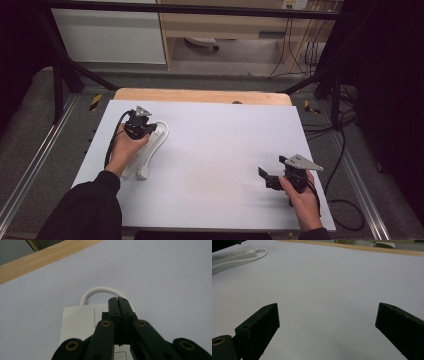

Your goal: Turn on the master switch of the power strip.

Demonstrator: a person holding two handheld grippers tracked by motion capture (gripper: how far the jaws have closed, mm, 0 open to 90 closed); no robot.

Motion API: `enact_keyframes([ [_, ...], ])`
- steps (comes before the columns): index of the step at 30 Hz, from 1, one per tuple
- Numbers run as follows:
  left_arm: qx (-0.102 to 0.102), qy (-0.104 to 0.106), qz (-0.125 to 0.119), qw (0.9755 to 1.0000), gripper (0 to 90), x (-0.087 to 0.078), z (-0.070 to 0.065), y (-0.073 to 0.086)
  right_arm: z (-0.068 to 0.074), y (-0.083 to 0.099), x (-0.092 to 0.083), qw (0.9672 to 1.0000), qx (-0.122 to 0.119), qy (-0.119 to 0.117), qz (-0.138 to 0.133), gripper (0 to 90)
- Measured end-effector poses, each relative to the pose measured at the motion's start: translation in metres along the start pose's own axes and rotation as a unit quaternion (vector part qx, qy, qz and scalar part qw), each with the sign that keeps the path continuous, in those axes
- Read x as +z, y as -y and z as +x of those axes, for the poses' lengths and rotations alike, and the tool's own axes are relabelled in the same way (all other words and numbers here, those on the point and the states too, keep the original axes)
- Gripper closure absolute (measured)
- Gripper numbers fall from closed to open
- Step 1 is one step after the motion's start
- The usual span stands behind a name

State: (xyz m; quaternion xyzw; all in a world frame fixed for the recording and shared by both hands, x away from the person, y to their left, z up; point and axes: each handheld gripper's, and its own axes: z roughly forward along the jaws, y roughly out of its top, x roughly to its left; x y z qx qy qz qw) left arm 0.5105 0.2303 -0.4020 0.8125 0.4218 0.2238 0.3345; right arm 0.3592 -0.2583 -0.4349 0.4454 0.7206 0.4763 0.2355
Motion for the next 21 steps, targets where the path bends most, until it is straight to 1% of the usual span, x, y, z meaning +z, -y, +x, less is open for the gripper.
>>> enact_keyframes([
  [6, 0.003, 0.0, 0.004, 1.0, 90.0, 0.003, -0.001, 0.0, 0.0, 0.0, 0.0, 1.0, 0.0, 0.0, 0.0, 5.7],
  [9, 0.009, -0.004, 0.011, 0.9999, 90.0, 0.006, -0.002, 0.001, 0.0, 0.0, 0.0, 1.0, 0.0, 0.0, -0.001, 5.7],
  [11, 0.022, -0.011, 0.021, 0.9995, 90.0, 0.011, -0.003, 0.001, 0.0, 0.0, 0.0, 1.0, 0.0, 0.0, 0.0, 5.7],
  [12, 0.023, -0.011, 0.022, 0.9994, 90.0, 0.012, -0.003, 0.001, 0.0, 0.0, 0.0, 1.0, 0.0, 0.0, 0.0, 5.7],
  [21, 0.008, -0.016, 0.018, 0.9997, 90.0, 0.017, 0.003, 0.003, 0.0, 0.0, 0.001, 1.0, -0.001, -0.001, 0.0, 5.7],
])
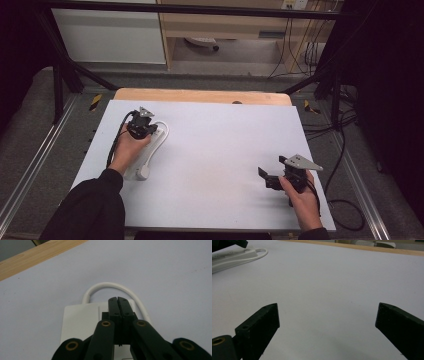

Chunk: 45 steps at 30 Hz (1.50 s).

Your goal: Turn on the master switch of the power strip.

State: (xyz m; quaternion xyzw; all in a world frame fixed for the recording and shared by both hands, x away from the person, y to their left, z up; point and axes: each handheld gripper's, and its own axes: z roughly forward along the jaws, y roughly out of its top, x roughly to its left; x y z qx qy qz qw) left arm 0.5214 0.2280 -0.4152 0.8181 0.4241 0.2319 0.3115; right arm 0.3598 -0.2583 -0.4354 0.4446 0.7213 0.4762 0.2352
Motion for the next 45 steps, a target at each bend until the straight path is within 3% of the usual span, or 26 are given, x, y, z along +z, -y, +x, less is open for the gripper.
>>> enact_keyframes([
  [45, -0.007, -0.002, 0.003, 1.0, 90.0, 0.0102, 0.0032, 0.0002, 0.0008, 0.0003, -0.0005, 1.0, 0.0, -0.002, 0.002, 5.8],
])
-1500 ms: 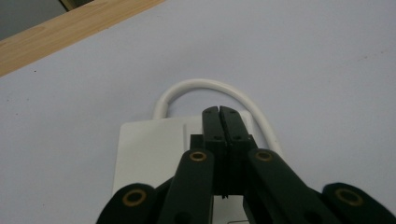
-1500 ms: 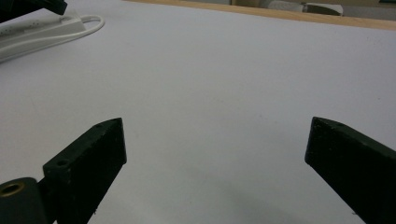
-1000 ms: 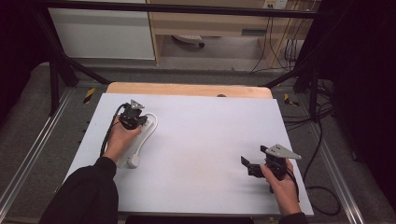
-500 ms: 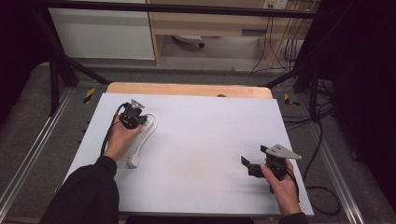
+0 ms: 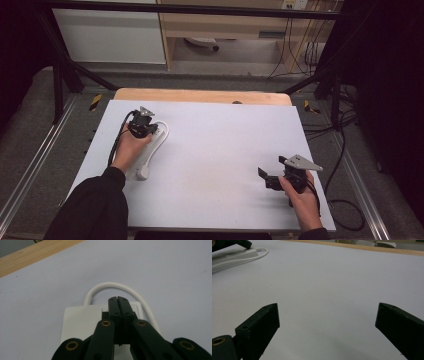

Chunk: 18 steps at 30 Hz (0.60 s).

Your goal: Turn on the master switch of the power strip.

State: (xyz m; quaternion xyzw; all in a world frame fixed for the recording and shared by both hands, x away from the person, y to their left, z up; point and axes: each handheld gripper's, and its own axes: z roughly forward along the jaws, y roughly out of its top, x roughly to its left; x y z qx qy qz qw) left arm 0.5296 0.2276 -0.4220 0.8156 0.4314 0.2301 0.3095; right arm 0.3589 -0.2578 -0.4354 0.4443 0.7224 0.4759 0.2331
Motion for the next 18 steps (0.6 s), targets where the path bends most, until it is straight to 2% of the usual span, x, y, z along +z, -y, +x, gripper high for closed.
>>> enact_keyframes([
  [11, 0.007, -0.006, 0.001, 1.0, 90.0, 0.0003, -0.0021, -0.0003, 0.0006, 0.0, -0.0001, 1.0, 0.0, -0.002, 0.0, 5.7],
  [18, 0.004, -0.006, 0.001, 1.0, 90.0, 0.0005, -0.0023, -0.0003, 0.0007, 0.0001, 0.0001, 1.0, -0.001, -0.002, 0.001, 5.6],
])
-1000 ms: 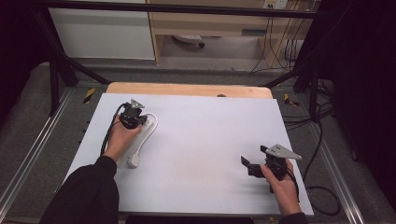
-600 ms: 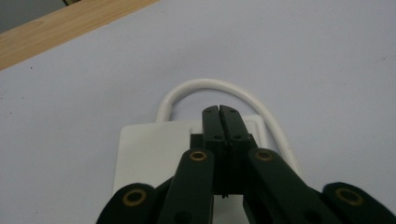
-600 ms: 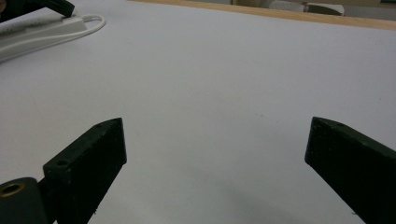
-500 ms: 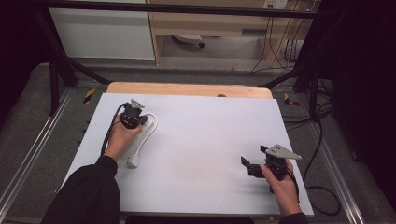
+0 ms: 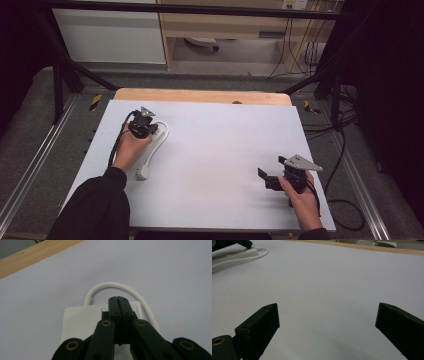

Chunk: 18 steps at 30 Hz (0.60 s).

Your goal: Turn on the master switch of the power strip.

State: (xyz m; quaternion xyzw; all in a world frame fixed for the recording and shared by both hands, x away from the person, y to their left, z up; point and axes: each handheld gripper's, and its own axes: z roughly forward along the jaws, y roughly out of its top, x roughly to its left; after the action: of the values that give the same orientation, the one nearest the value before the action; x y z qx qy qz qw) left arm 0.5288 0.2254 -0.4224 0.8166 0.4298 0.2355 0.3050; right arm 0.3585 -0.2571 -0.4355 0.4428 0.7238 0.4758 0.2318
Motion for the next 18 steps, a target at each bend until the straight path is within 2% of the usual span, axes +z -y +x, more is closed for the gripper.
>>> enact_keyframes([
  [18, -0.004, 0.0, -0.001, 1.0, 90.0, 0.0004, -0.0005, 0.0014, 0.0005, 0.0003, 0.0002, 1.0, 0.0, 0.0, 0.001, 5.6],
])
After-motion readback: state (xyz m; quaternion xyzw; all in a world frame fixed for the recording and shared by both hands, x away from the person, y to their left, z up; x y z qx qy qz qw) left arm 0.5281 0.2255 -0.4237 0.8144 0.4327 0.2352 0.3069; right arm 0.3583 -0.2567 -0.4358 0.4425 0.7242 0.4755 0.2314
